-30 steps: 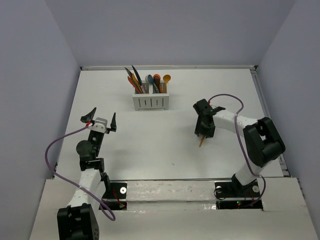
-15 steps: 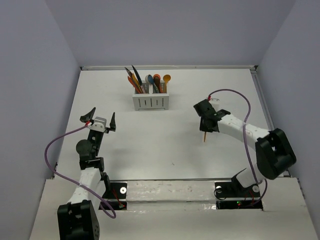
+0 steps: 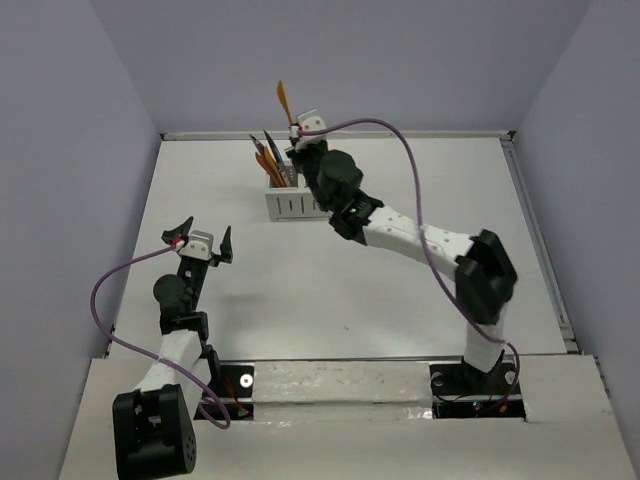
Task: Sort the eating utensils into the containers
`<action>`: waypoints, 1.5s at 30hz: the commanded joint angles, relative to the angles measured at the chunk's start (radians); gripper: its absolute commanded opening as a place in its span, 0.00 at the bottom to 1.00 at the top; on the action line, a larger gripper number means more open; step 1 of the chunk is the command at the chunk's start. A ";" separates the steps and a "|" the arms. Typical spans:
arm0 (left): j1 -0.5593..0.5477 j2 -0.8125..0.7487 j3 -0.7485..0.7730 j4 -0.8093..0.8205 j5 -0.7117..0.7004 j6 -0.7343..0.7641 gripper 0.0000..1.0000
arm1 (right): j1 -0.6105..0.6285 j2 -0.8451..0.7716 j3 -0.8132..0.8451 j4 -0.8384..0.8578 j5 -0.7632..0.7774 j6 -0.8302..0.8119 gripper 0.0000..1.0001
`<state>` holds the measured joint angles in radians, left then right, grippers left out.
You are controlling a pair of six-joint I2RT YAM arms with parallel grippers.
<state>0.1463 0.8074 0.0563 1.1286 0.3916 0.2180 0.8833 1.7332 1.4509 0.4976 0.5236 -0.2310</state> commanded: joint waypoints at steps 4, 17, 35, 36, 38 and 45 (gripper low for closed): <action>0.007 0.024 -0.081 0.099 -0.008 -0.003 0.99 | -0.009 0.492 0.541 0.141 -0.143 -0.248 0.00; 0.007 0.029 -0.076 0.094 -0.010 -0.002 0.99 | -0.030 0.546 0.384 0.075 -0.208 0.050 0.00; 0.007 -0.004 -0.098 0.100 0.009 0.009 0.99 | -0.030 0.172 0.117 -0.092 -0.128 0.185 0.77; 0.007 -0.014 -0.104 0.102 0.013 0.011 0.99 | -0.030 0.137 0.103 -0.200 -0.102 0.224 0.79; 0.007 -0.022 -0.108 0.103 0.018 0.012 0.99 | -0.064 0.025 0.068 -0.356 -0.034 0.360 0.88; 0.007 0.004 -0.092 0.099 -0.003 0.003 0.99 | -0.506 -0.305 -0.307 -0.900 -0.266 0.771 0.98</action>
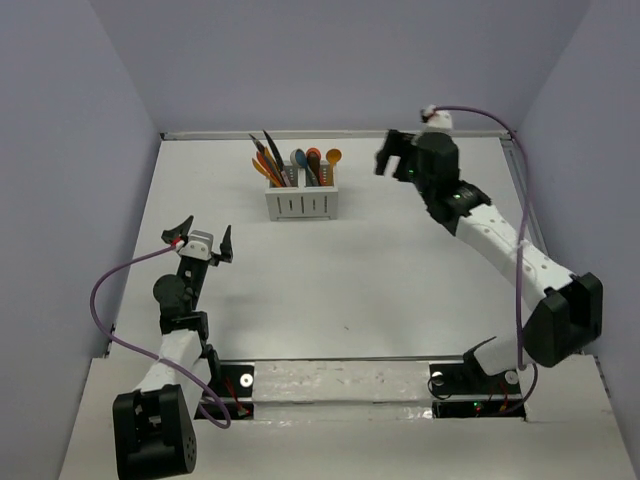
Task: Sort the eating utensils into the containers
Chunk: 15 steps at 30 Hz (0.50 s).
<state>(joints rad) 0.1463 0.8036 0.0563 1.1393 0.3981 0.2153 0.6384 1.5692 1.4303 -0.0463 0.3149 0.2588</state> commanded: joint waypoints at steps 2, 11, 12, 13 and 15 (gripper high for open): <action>0.007 0.008 -0.092 0.089 -0.015 0.002 0.99 | -0.354 -0.268 -0.399 -0.340 -0.030 0.298 0.99; 0.007 0.023 -0.082 0.088 -0.036 -0.008 0.99 | -0.419 -0.501 -0.656 -0.248 0.076 0.307 1.00; 0.006 0.025 -0.081 0.089 -0.041 -0.008 0.99 | -0.419 -0.508 -0.656 -0.251 0.076 0.309 1.00; 0.007 0.026 -0.081 0.088 -0.041 -0.010 0.99 | -0.419 -0.521 -0.665 -0.253 0.075 0.321 1.00; 0.007 0.026 -0.081 0.088 -0.044 -0.011 0.99 | -0.419 -0.529 -0.669 -0.244 0.072 0.321 0.99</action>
<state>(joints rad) 0.1463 0.8307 0.0563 1.1404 0.3748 0.2070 0.2176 1.0695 0.7525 -0.3355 0.3641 0.5495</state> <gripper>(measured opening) 0.989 0.994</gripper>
